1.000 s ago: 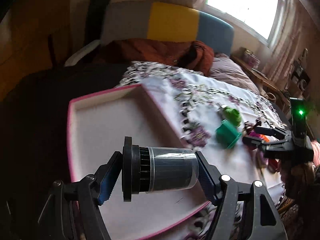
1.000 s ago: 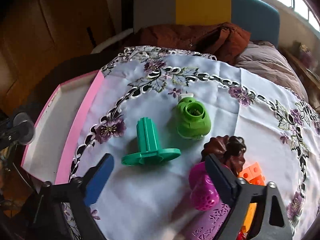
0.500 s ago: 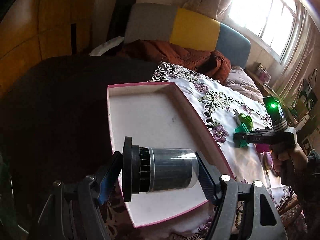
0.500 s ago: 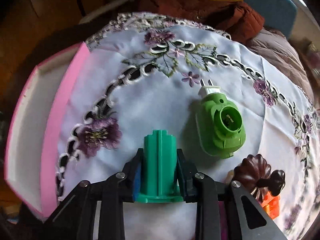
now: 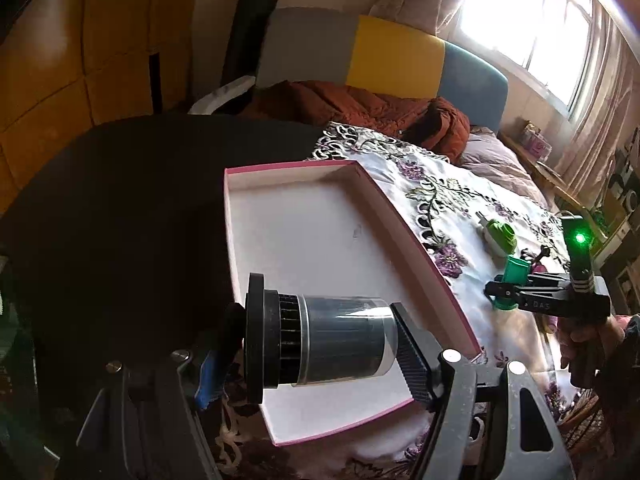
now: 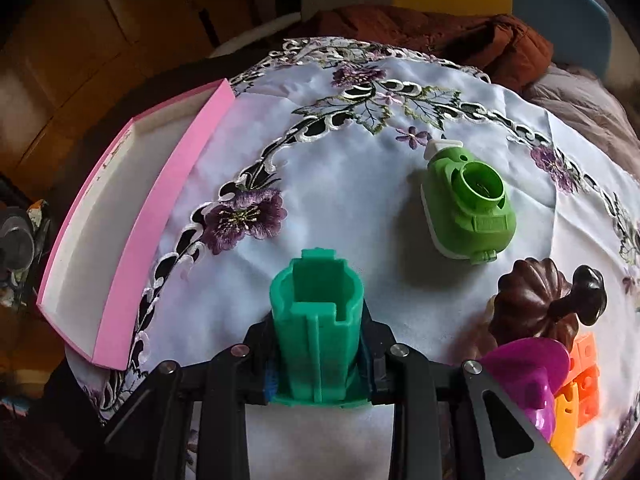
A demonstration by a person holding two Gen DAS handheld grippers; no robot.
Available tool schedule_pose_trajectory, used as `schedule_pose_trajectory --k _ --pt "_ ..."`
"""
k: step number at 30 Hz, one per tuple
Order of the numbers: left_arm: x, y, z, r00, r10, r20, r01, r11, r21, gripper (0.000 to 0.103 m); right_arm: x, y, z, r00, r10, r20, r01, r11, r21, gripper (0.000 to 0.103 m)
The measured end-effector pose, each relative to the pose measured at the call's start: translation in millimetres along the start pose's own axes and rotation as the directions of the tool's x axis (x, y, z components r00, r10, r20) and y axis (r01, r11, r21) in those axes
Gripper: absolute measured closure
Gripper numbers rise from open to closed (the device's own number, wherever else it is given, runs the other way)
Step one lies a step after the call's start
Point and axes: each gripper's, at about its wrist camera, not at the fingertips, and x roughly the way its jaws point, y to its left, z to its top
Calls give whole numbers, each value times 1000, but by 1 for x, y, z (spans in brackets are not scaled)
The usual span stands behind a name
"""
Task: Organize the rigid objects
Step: 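Carry the cylinder into the tray and open the left gripper while the right holds the teal piece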
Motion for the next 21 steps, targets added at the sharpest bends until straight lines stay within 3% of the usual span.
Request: schedule_pose_trajectory --k 3,12,21 --pt "-1 -2 3 1000 24 12 -24 1000 7 30 1 -5 0 1000 28 12 -28 1000 12 72" --pt "8 -9 5 998 59 -3 -59 998 34 30 -1 8 -4 999 -42 26 43 997 -66 72" --pt "25 -6 17 999 3 -35 -2 1000 17 30 0 9 -4 998 -46 34 48 996 -79 72"
